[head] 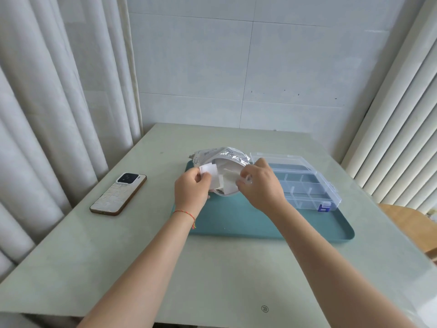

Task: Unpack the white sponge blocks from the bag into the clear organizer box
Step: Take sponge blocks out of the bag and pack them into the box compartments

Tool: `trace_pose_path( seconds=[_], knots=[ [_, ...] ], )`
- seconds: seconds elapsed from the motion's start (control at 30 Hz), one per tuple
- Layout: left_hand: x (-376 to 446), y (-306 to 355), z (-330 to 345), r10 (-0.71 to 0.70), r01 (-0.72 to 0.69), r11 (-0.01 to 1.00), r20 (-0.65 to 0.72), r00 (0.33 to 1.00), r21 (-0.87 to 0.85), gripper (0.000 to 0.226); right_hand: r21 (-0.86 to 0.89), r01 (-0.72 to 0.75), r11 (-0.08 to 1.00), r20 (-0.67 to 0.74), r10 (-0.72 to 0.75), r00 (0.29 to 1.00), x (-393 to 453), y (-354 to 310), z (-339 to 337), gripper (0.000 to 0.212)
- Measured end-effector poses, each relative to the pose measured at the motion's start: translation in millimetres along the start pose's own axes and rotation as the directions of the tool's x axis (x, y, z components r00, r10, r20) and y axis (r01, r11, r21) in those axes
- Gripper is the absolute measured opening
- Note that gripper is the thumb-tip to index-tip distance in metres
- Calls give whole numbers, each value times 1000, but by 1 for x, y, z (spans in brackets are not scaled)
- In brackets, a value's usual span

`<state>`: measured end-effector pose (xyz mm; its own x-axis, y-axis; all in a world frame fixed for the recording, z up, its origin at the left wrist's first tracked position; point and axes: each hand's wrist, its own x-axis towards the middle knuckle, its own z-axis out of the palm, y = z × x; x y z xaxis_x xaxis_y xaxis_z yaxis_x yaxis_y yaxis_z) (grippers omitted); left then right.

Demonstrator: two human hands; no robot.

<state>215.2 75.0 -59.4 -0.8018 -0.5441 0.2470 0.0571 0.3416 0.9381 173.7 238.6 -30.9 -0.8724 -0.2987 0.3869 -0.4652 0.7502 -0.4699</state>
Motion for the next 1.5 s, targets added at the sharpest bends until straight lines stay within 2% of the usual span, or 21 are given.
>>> trace_pose_path(
  seconds=[0.1, 0.2, 0.3, 0.37, 0.47, 0.57, 0.73, 0.83, 0.93, 1.0, 1.1, 1.17, 1.23, 1.27, 1.4, 1.5],
  knots=[
    [-5, 1, 5, -14, 15, 1000, -6, 1000, 7, 24, 311, -162, 937, 87, 141, 986, -6, 8, -13, 10],
    [-5, 7, 13, -58, 59, 998, 72, 996, -5, 22, 596, -314, 739, 234, 215, 948, -13, 19, -25, 11],
    [-5, 15, 23, -90, 121, 983, 210, 974, -138, 20, 703, -366, 610, 315, 195, 929, -14, 31, -29, 13],
    [-6, 21, 30, -97, 177, 956, 314, 945, -236, 31, 686, -392, 613, 386, 150, 910, -13, 33, -30, 15],
    [-7, 26, 34, -131, 280, 900, 403, 906, -335, 33, 551, -361, 752, 452, 94, 887, -7, 31, -34, 16],
    [-9, 23, 33, -157, 326, 889, 453, 877, -323, 31, 390, -290, 874, 459, 89, 884, 0, 30, -35, 29],
    [-8, 16, 29, -168, 350, 891, 507, 845, -289, 29, 250, -171, 953, 391, 63, 918, -1, 31, -24, 33],
    [-9, 14, 27, -140, 317, 906, 509, 849, -280, 27, 267, -126, 955, 334, 31, 942, -4, 32, -25, 27],
    [-13, 13, 27, -111, 280, 917, 490, 865, -285, 20, 275, -92, 957, 345, -9, 939, -11, 31, -26, 21],
    [-16, 15, 26, -134, 304, 898, 459, 878, -319, 17, 286, -86, 954, 358, -23, 933, -14, 30, -25, 18],
    [-14, 16, 20, -214, 353, 830, 339, 916, -432, 14, 332, -127, 935, 323, 14, 946, -16, 29, -26, 19],
    [-11, 16, 16, -228, 343, 824, 289, 930, -452, 16, 466, -191, 864, 288, 56, 956, -16, 27, -29, 21],
    [-11, 18, 16, -226, 356, 827, 321, 920, -436, 19, 615, -238, 752, 289, 66, 955, -18, 23, -29, 21],
    [-13, 19, 17, -222, 380, 817, 371, 902, -434, 21, 636, -244, 732, 290, 66, 955, -19, 21, -28, 21],
    [-19, 23, 18, -161, 462, 780, 579, 799, -421, 33, 532, -247, 810, 268, 116, 957, -20, 18, -15, 26],
    [-19, 18, 19, -119, 396, 826, 561, 819, -402, 20, 442, -246, 863, 245, 148, 958, -18, 20, -12, 32]
  ],
)
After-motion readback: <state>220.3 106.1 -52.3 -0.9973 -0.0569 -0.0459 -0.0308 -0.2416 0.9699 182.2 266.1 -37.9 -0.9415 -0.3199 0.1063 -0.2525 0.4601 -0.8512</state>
